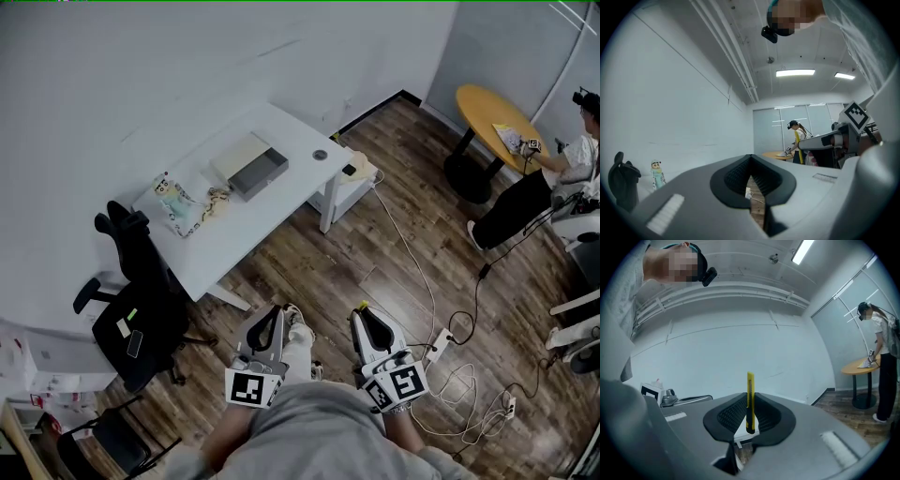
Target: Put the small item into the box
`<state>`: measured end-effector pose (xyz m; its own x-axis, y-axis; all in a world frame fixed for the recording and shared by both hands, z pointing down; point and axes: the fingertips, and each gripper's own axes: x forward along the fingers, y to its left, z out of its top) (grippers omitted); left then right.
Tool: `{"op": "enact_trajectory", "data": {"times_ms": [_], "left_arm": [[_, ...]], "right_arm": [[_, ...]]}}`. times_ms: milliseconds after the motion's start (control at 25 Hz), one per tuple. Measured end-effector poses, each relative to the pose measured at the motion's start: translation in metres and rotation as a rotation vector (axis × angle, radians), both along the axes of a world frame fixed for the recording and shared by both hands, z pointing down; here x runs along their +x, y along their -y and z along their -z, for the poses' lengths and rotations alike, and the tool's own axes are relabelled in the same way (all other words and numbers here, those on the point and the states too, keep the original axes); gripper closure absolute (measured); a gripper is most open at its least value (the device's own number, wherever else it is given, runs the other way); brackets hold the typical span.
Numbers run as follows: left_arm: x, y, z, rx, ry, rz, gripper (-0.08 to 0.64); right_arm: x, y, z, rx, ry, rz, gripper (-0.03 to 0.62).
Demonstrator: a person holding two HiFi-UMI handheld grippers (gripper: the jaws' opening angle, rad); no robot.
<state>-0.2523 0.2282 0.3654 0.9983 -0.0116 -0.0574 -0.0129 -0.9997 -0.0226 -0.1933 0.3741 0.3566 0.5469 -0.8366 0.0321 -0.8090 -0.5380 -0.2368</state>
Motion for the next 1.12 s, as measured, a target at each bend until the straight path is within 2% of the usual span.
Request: {"op": "enact_trajectory", "data": {"times_ms": [400,720,880,1120], "left_arm": [[0.050,0.022,0.001,-0.021,-0.018,0.000,0.557],[0.100,0.040,-0.003,-0.044,0.009,0.000,0.557],[0.124,0.056,-0.001,-0.048,-0.016,0.008,0.557],[0.165,0.076,0.001,-0.052,0.002,-0.003,0.557]], "right_arm": [[0.040,0.021,0.008,-0.008,-0.024,0.000,0.528],[0.088,0.048,0.004,-0.025,-0.001,0.025,0.528],[0.111,0.064,0.005,-0.032,0.006,0.035,0.528],[0.151,0.087,0.011,-0.028,0.012,0.032,0.528]]}}
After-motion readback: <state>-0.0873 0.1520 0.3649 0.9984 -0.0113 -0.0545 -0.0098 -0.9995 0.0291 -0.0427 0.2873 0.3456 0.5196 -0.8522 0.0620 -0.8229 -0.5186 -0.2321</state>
